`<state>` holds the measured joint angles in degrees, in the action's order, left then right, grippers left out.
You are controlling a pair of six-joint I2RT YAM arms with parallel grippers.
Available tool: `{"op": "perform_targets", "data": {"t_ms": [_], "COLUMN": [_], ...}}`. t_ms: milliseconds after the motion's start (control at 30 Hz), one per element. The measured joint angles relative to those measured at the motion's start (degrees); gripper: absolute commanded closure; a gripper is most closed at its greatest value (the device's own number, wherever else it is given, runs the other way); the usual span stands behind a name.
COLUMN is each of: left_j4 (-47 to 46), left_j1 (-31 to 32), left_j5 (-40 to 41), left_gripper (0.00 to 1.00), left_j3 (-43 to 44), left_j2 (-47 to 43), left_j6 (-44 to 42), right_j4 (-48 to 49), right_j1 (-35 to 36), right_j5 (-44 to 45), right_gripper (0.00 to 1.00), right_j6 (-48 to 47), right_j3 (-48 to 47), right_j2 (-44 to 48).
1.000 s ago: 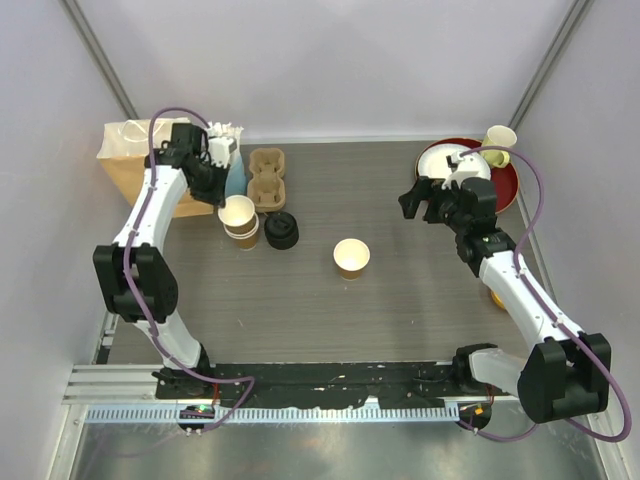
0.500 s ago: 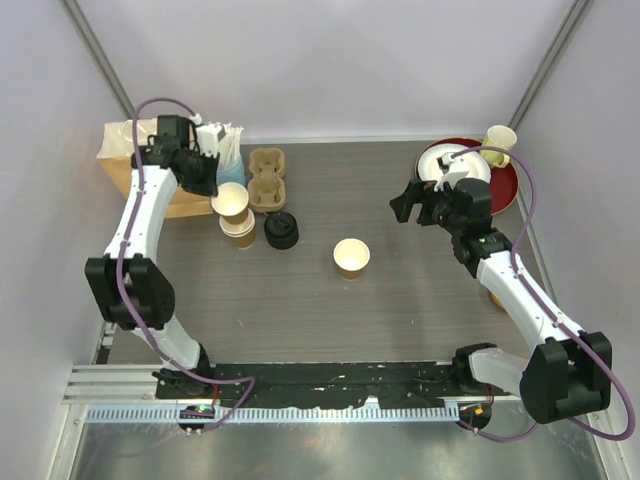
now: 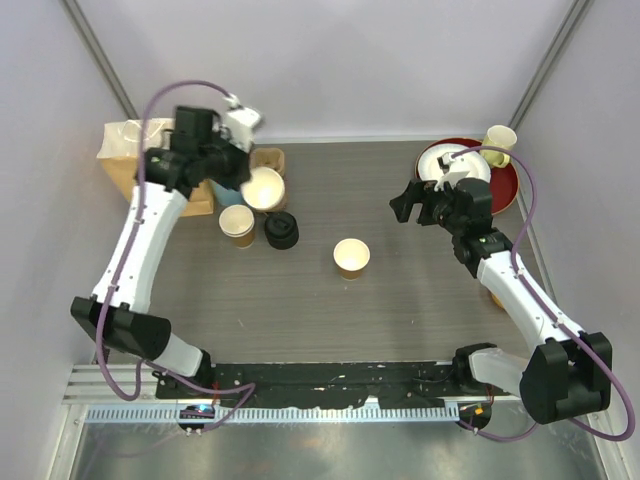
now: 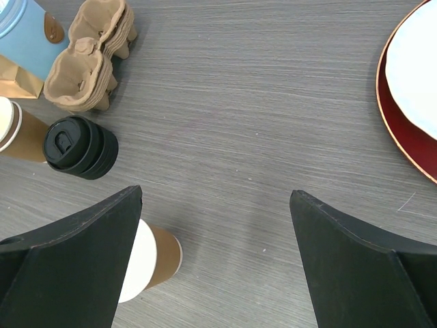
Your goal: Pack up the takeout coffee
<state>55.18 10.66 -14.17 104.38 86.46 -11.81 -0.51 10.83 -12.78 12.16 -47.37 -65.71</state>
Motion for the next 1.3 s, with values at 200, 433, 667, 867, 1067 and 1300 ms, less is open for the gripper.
{"op": "perform_targets", "data": {"t_ms": [200, 433, 667, 867, 1067, 1300], "left_j4": [2.47, 1.22, -2.51, -4.42, -5.03, -5.20], "left_j1": [16.33, 16.57, 16.63, 17.09, 17.09, 17.09], "left_j5": [-1.95, -3.50, -6.03, -6.88, -6.88, -6.93], "left_gripper": [1.00, 1.00, 1.00, 1.00, 1.00, 0.69], "left_j3": [-9.44, -14.01, -15.69, -16.22, -16.81, -17.00], "left_j2": [4.22, 11.56, 15.52, 18.73, 18.82, 18.82], "left_j6": [-3.74, -5.60, -6.43, -6.75, -7.19, -8.87], "right_j4": [-0.09, -0.24, -0.44, -0.46, -0.48, -0.46], "right_j1": [0.00, 0.00, 0.00, 0.00, 0.00, 0.00], "right_j5": [0.00, 0.04, 0.20, 0.24, 0.24, 0.24], "right_gripper": [0.05, 0.05, 0.05, 0.05, 0.05, 0.05], "right_j6": [0.00, -0.22, -0.63, -1.14, -1.42, -1.49], "right_j3": [0.00, 0.00, 0.00, 0.00, 0.00, 0.00], "right_j2": [0.22, 0.22, 0.22, 0.22, 0.22, 0.22]}}
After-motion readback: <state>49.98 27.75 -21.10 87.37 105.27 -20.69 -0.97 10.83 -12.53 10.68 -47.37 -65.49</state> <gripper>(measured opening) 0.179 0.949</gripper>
